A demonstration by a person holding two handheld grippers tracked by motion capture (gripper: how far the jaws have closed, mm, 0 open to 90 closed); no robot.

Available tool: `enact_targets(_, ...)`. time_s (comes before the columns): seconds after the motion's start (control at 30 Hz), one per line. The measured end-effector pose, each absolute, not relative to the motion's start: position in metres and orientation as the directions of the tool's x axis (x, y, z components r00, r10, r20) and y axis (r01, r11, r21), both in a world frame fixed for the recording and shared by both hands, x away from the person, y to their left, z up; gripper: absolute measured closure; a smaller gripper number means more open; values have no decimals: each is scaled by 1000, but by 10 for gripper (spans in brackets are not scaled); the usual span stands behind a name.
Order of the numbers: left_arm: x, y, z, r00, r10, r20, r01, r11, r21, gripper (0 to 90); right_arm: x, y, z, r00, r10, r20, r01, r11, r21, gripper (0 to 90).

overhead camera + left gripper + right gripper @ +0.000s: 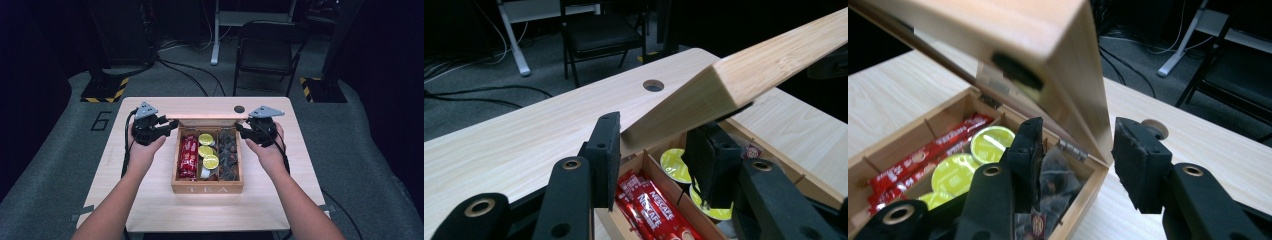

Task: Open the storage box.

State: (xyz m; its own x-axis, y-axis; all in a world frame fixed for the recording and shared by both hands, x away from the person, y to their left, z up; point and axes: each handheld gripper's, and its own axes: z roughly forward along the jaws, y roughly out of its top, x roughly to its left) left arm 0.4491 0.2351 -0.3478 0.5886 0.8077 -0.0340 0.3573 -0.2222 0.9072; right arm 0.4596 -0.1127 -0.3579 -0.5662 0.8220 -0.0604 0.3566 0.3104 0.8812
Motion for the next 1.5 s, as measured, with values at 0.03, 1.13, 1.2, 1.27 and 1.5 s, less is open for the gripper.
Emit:
enact_targets(0.03, 449, 235, -348, 589, 808, -34, 357, -222, 907, 583, 461, -112, -357, -564, 824, -59, 359, 309, 881, 560)
enact_targets(1.13, 486, 232, -344, 550, 834, -37, 375, -207, 904, 615, 486, -107, -358, -509, 860, -25, 385, 254, 887, 513)
enact_targets(1.2, 487, 231, -344, 546, 837, -42, 373, -199, 906, 616, 488, -107, -358, -507, 862, -17, 392, 247, 886, 513)
enact_targets(1.27, 489, 232, -344, 543, 838, -50, 375, -190, 907, 616, 492, -107, -359, -518, 856, -11, 394, 250, 884, 513)
enact_targets(1.5, 493, 231, -343, 535, 843, -50, 376, -185, 908, 620, 501, -106, -360, -516, 856, -23, 398, 264, 879, 538)
